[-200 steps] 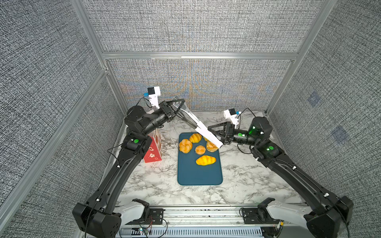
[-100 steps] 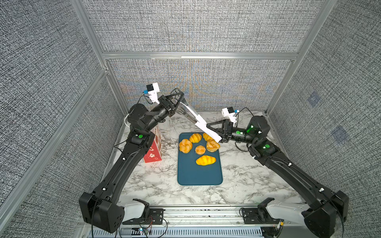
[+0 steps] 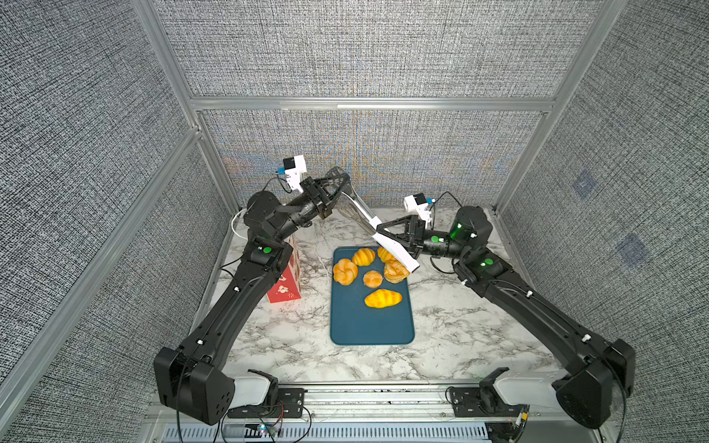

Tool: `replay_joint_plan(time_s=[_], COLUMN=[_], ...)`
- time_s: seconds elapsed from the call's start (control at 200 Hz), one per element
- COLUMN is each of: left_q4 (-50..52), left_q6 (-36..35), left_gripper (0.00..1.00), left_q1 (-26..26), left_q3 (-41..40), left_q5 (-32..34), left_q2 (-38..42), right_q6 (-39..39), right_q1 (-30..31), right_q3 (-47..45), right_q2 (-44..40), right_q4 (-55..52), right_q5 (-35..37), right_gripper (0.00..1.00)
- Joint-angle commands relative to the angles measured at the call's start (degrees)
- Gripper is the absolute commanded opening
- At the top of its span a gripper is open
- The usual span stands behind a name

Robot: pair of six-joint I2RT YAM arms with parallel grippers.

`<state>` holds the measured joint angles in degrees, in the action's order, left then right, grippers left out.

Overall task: Pack bread into a paper bag
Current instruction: Pick up the clamp from the center of the board.

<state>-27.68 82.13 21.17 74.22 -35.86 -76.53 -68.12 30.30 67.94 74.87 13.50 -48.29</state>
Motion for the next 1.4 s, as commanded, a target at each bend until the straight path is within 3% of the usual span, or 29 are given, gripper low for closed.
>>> replay_joint_plan(time_s=[0.0, 0.245, 0.696, 1.166, 1.391], left_q4=[-2.82, -1.30, -5.10, -5.23, -7.17], left_q6=[-0.62, -4.16, -1.44, -0.96, 0.46], left_gripper=[0.02, 0.02, 0.02, 0.02, 0.02], left_q1=[-0.16, -0.87, -0.95, -1.22, -1.88], left_q3=[0.43, 0.69, -3.02, -3.11, -3.55], left_q5=[-1.28, -0.04, 3.33, 2.73, 3.07], left_q2=[0.20, 1.28, 1.71, 1.25, 0.60], right_q6=[0.28, 1.29, 3.41, 4.76, 4.81], right_q1=[0.28, 0.79, 3.61, 4.15, 4.21], right_q3=[0.44, 0.28, -2.26, -1.67, -1.46], right_q2=[-0.06, -1.60, -2.46, -1.13, -1.00], right_q4=[1.18, -0.27, 0.64, 0.27, 0.30], right_q5=[0.29, 4.05, 12.89, 14.19, 14.63], right_gripper=[0.99, 0.99, 0.99, 0.97, 0.91])
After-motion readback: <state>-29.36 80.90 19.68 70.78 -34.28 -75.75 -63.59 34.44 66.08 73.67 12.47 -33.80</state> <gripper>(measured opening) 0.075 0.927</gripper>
